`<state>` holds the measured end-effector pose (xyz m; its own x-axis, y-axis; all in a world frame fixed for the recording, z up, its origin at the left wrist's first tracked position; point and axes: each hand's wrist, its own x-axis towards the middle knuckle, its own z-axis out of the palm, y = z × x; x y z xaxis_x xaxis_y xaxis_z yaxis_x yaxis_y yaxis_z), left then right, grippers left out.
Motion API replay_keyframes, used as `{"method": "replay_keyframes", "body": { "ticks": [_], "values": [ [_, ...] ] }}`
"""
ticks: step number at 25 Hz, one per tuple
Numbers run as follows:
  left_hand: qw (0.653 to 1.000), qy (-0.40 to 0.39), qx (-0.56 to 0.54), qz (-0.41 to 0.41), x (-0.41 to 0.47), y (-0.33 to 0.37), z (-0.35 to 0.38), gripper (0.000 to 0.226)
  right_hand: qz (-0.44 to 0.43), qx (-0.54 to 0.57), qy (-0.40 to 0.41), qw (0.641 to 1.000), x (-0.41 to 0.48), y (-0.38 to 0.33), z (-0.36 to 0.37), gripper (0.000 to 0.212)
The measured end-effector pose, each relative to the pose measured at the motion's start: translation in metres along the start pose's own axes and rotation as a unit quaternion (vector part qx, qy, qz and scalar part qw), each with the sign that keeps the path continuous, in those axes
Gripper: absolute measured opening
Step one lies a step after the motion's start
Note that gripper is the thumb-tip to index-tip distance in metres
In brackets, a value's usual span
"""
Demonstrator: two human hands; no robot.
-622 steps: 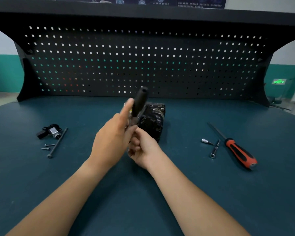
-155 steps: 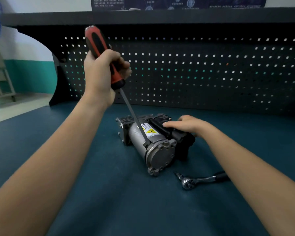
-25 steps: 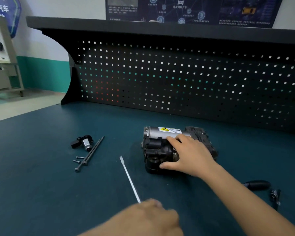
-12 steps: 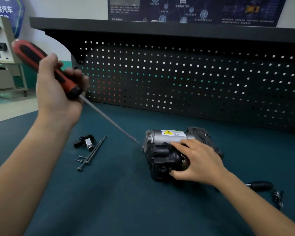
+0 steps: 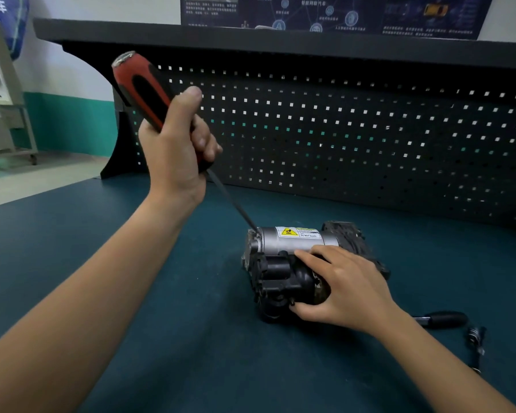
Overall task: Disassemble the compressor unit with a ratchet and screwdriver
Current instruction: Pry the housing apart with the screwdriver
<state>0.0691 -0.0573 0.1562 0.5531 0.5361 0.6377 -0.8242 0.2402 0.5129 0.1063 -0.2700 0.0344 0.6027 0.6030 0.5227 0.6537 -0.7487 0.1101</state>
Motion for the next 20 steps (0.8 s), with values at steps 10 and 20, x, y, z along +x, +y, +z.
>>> {"method": "replay_keyframes", "body": {
  "ticks": [10, 20],
  "values": [
    [0.999, -0.004, 0.051, -0.004, 0.027, -0.014, 0.010, 0.029, -0.017, -0.002, 0.017, 1.000, -0.001, 0.000, 0.001, 0.072],
    [0.993, -0.050, 0.097, -0.037, 0.037, -0.027, 0.002, 0.027, 0.074, -0.034, -0.098, 0.992, 0.038, -0.032, 0.015, 0.088]
  ]
}}
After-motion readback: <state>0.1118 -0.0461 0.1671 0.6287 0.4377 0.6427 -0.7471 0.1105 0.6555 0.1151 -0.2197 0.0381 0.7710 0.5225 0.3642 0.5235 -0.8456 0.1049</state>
